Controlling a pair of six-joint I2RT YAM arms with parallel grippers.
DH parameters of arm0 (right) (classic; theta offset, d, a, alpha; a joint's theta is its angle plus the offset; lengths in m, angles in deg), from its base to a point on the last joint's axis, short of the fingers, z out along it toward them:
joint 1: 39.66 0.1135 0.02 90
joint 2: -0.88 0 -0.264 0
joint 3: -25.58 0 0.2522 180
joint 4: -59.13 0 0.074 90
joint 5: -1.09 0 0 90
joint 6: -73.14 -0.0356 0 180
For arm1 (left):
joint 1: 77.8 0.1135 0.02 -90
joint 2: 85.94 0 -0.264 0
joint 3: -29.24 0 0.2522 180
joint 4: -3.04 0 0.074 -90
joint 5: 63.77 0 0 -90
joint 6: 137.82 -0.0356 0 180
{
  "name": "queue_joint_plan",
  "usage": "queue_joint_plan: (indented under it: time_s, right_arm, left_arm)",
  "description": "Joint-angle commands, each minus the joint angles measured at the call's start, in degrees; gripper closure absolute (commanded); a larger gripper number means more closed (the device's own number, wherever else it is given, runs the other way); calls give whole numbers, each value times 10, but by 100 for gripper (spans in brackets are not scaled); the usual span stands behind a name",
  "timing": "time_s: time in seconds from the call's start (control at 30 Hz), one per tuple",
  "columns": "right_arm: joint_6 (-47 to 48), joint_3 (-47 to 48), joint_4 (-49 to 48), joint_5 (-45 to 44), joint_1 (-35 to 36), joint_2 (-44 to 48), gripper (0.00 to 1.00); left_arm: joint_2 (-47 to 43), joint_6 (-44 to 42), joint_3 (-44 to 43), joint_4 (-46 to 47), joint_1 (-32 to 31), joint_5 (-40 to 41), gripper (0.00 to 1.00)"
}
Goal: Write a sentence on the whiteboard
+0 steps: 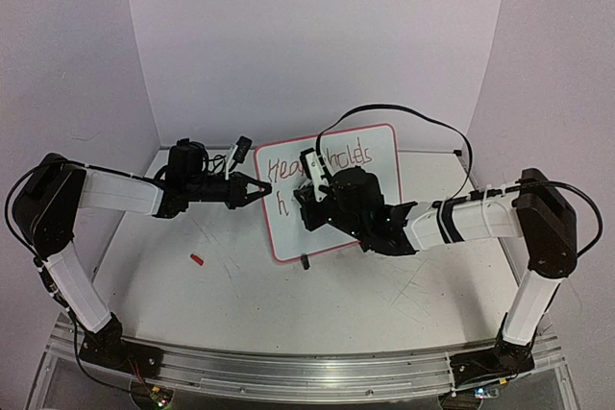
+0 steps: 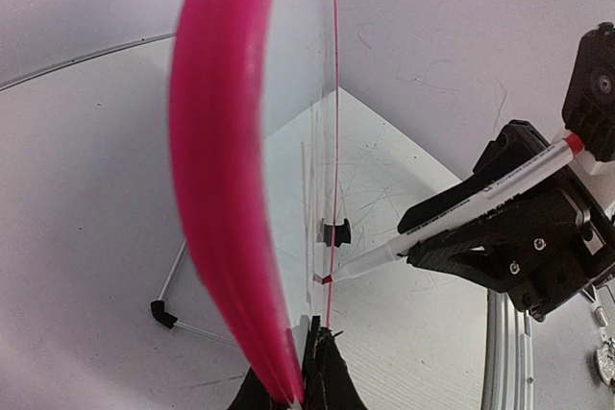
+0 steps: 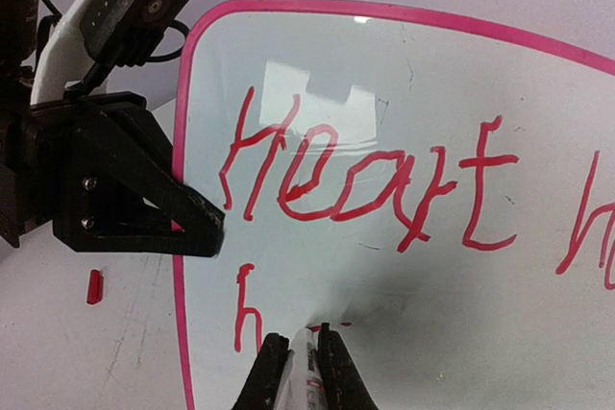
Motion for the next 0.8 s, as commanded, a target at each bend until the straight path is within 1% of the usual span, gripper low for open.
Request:
queue_joint_plan:
  time_s: [0.0, 0.23, 0.77]
  right_arm:
    - [2, 23, -14, 7, -1, -17, 100]
    - [-9, 18, 3, 27, 1, -19, 100]
    - [-5, 2, 26, 6, 1, -8, 100]
  left_arm:
    - [5, -78, -10, -26, 8, 90, 100]
    - [5, -78, -11, -27, 8, 90, 100]
    - [3, -78, -10, -28, 8, 91, 100]
